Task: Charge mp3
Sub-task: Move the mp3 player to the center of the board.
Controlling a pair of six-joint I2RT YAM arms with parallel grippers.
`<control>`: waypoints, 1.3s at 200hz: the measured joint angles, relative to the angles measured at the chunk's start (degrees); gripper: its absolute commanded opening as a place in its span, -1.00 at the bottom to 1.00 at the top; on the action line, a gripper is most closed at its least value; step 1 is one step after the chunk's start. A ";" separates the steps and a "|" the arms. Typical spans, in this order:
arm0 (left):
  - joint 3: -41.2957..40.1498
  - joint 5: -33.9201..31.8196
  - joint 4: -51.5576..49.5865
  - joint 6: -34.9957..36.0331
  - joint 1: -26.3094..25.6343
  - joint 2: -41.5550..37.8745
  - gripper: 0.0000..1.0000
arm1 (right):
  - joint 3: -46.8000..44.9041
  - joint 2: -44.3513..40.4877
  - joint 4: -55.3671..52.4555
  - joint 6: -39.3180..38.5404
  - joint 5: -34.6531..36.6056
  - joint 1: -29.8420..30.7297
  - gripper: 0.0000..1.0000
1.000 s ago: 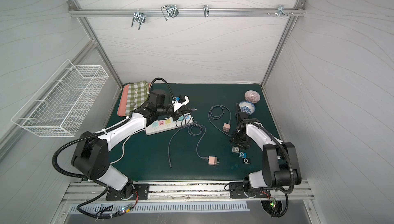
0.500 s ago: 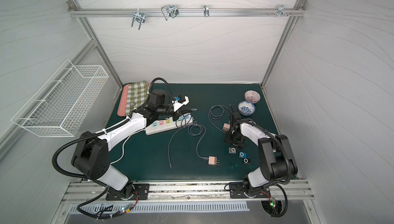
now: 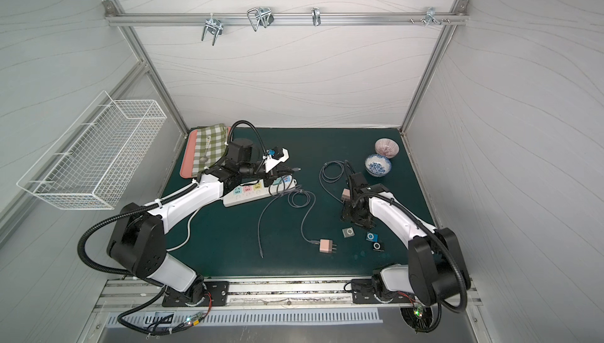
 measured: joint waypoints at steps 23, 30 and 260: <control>0.00 0.02 0.00 0.00 0.00 -0.66 -1.00 | -2.69 -2.34 -0.61 0.26 -0.72 0.68 0.41; 0.00 0.02 0.00 0.00 0.00 -0.76 -1.00 | -3.61 -2.29 -0.61 0.55 -1.18 0.94 0.41; 0.00 -2.54 -7.69 5.16 0.04 -1.84 -1.00 | 11.80 24.83 2.89 10.45 -16.35 6.99 0.43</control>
